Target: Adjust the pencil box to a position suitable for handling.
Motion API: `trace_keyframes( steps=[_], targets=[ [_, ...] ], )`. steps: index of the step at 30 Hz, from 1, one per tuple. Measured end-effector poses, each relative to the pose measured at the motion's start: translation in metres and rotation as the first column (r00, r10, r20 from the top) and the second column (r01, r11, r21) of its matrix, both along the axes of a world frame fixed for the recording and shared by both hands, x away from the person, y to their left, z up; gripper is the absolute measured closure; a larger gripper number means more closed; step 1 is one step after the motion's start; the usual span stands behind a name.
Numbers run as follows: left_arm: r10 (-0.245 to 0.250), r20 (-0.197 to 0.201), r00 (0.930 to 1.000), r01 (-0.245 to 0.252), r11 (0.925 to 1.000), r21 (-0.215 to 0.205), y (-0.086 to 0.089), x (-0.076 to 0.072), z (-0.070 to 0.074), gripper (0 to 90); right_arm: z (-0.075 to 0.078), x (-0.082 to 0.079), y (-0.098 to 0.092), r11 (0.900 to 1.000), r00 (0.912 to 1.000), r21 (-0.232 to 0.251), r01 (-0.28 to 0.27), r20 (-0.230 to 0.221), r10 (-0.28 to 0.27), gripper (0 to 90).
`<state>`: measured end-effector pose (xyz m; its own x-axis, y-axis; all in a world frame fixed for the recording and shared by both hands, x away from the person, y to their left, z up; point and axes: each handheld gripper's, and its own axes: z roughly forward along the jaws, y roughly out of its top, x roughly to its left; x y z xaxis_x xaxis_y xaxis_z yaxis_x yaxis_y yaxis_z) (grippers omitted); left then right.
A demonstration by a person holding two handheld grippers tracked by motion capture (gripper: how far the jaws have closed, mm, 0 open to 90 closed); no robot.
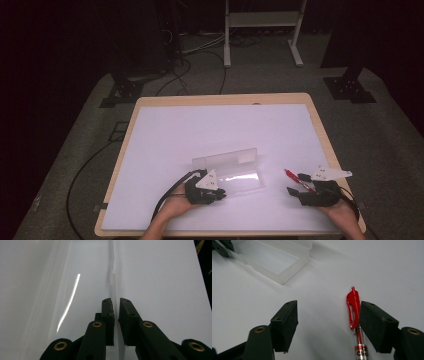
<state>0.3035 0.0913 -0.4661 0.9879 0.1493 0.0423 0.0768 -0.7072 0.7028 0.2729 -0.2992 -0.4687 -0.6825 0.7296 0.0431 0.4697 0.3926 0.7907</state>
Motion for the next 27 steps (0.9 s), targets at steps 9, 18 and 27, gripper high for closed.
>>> trace_keyframes(
  steps=[9,18,27],
  targets=[
    [0.014,-0.003,0.9999,-0.014,0.9974,-0.070,0.007,-0.002,0.011,64.6,-0.003,0.003,-0.006,0.998,0.9984,-0.010,0.054,-0.017,-0.054,38.6],
    [0.017,0.006,0.9998,-0.016,0.9946,-0.103,0.013,-0.005,0.021,60.8,-0.006,0.005,-0.006,0.997,0.9972,-0.035,0.071,-0.023,-0.071,45.0],
    [0.036,0.005,0.9993,-0.035,0.9905,-0.133,0.022,-0.005,0.030,55.7,-0.008,0.006,-0.008,0.994,0.9942,-0.052,0.097,-0.040,-0.100,53.4]
  ],
)
